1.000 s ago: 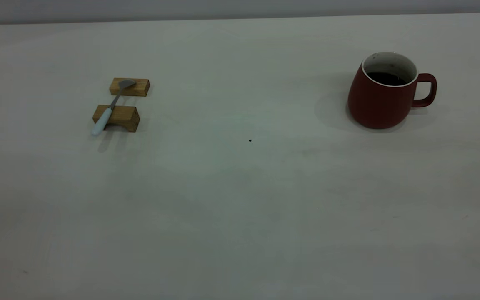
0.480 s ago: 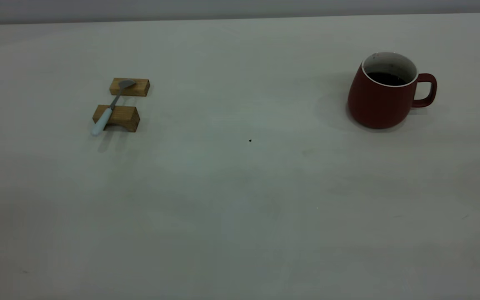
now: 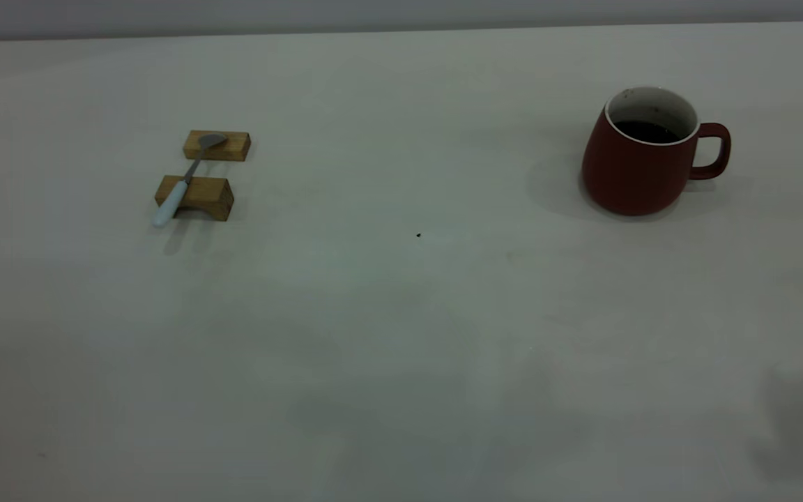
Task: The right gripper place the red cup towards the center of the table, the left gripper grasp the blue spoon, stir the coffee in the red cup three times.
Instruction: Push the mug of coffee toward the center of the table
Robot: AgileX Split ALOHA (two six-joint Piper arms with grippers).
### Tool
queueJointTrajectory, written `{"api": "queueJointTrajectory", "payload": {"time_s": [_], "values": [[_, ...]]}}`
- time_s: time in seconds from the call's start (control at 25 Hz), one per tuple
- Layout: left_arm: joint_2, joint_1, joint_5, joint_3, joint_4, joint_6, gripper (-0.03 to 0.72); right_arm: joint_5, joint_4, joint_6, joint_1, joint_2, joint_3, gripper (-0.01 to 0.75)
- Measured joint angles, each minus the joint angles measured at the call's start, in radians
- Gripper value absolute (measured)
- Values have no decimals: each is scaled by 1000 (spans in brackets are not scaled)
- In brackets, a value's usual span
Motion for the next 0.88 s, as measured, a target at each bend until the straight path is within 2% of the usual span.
{"api": "queueJointTrajectory", "payload": {"time_s": [0.24, 0.48, 0.72, 0.88], "values": [[0, 0, 0, 0, 0, 0, 548, -46, 156, -379, 0, 453, -174, 584], [0, 0, 0, 0, 0, 0, 548, -60, 204, -874, -1, 842, -379, 570], [0, 0, 0, 0, 0, 0, 548, -70, 299, -1245, -29, 1102, -572, 550], [0, 0, 0, 0, 0, 0, 548, -69, 406, -1485, -66, 1203, -638, 547]]}}
